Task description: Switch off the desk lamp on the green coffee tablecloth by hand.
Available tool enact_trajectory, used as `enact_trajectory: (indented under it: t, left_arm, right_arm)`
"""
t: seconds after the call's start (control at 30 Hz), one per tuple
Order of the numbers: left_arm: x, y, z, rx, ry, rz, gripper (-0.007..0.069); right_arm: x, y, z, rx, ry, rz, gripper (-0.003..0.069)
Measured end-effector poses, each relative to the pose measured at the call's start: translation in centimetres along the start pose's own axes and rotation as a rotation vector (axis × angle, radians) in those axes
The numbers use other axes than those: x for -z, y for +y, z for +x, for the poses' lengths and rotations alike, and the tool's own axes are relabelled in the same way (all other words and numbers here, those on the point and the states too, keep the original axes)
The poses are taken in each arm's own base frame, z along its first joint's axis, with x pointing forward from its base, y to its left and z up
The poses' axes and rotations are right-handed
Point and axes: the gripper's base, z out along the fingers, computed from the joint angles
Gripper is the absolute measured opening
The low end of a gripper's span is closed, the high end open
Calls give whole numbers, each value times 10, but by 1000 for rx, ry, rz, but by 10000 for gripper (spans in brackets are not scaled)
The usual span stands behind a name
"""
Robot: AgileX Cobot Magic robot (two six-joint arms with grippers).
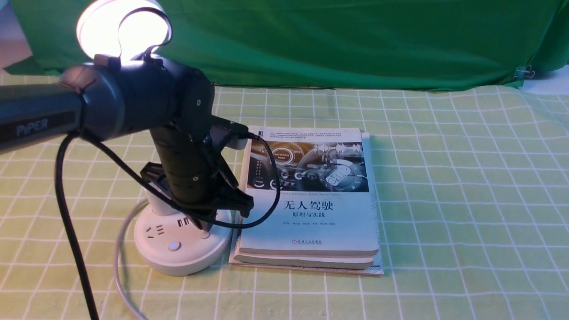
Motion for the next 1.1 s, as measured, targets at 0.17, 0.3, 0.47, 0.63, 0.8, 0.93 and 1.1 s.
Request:
enact_trajectory:
  t: [0.17, 0.3, 0.47, 0.63, 0.8, 0.93, 1.1]
  left_arm:
    - [-8, 0, 0, 2, 30, 1, 4]
    - [-8, 0, -1, 2, 32, 1, 4]
    - [0, -2, 2, 4, 18, -2, 4]
    - [36, -11, 16, -4, -74, 1, 4]
    - [56, -20, 60, 5, -174, 36, 4]
    - [65, -19, 103, 19, -371, 49, 4]
    - [70, -16, 155, 57, -647, 59, 4]
  right_arm:
    - [0, 0, 0, 0, 0, 0, 29]
    - [0, 0, 0, 0, 0, 0, 29]
    - [0, 0, 0, 0, 0, 0, 29]
    - [0, 0, 0, 0, 0, 0, 29]
    - [0, 0, 0, 0, 0, 0, 29]
    - [0, 0, 0, 0, 0, 0, 29]
    - [0, 0, 0, 0, 0, 0, 29]
